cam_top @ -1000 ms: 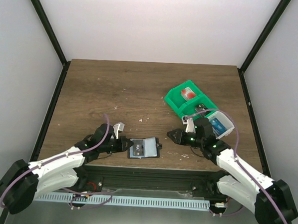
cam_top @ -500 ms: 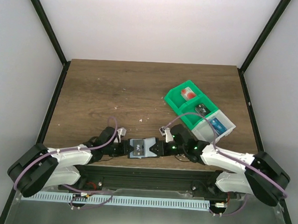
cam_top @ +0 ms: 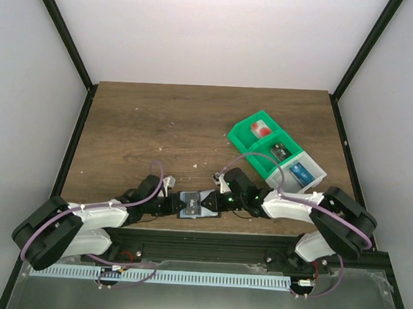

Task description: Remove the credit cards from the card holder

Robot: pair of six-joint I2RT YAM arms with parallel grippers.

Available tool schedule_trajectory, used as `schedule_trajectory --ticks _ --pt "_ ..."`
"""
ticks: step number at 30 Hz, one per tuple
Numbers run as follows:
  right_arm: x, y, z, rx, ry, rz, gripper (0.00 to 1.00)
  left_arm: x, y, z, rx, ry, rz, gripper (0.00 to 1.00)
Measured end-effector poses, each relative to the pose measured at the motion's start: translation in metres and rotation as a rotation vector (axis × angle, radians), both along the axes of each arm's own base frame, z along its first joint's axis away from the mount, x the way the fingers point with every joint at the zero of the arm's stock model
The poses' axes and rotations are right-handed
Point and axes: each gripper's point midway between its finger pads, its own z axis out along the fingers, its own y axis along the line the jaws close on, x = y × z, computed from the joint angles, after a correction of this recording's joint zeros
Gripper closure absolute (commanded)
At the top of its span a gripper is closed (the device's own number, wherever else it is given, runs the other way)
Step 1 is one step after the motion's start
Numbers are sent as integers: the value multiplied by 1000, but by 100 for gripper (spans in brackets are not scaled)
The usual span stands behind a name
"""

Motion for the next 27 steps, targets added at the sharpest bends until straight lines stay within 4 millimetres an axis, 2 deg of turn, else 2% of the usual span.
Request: schedule_trajectory --ticks 13,20,27 --pt "18 16 -29 -53 5 -3 82 -1 0 0 -22 -15 0 100" --pt "21 21 -32 -46 -1 2 83 -2 0 0 -31 -19 -4 100" --pt "22 19 -33 7 16 -5 99 -3 -1 0 -35 -14 -10 100"
